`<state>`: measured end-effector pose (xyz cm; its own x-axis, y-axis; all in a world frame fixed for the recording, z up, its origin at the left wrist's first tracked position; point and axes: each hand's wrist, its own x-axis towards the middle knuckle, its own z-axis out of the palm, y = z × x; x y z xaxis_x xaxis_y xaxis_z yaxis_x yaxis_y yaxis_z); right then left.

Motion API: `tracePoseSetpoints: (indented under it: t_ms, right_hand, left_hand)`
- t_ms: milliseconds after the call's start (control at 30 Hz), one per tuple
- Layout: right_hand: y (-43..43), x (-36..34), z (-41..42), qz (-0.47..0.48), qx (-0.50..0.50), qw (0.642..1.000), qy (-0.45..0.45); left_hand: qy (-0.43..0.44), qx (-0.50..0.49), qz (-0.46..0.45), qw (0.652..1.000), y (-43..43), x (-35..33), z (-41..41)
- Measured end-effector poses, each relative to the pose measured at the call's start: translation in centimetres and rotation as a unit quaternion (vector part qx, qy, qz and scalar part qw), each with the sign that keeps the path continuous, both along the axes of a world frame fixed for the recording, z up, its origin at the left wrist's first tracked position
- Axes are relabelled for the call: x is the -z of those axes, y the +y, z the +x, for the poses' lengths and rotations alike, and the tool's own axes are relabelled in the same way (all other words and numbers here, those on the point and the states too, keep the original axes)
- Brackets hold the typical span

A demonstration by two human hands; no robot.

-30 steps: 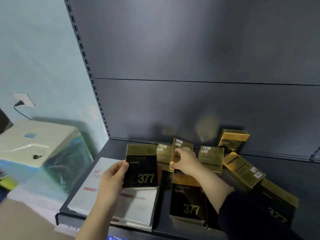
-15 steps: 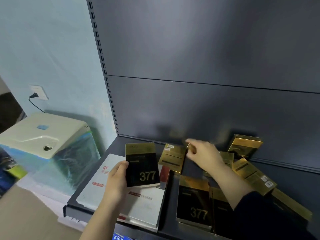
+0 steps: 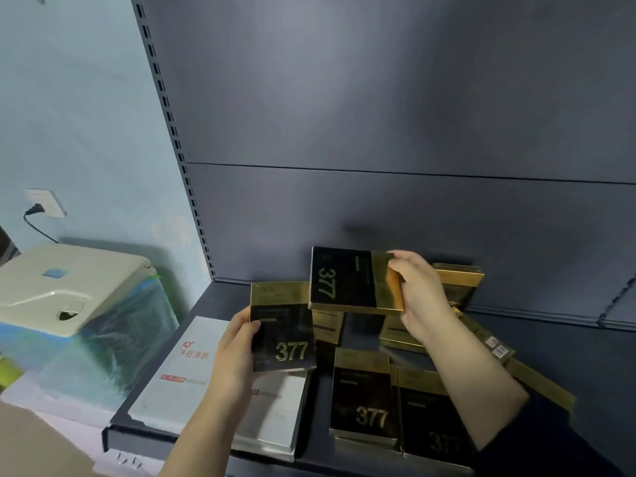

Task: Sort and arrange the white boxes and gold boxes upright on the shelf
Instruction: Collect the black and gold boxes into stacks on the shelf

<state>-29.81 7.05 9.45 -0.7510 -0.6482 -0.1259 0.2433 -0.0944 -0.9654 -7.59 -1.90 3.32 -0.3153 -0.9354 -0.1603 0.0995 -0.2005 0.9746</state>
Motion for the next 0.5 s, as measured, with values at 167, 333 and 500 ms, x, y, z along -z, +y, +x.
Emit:
tracePoseSetpoints:
  t_ms: [167,333,500]
  right_hand:
    - [0.5,0.9,3.0,-0.022,-0.046,0.996,-0.079]
    - [0.8,0.5,2.8,0.098,-0.099,0.985,0.099]
    - [0.0,-0.3,4.1,0.131,-0.191,0.906,0.354]
  left_hand:
    - [0.011,0.029,0.009,0.999,0.8,0.2,-0.8]
    - [0.013,0.091,0.035,0.995,1.8,-0.3,-0.6]
    - [-0.045,0.223,0.004,0.974,3.2,-0.3,-0.2]
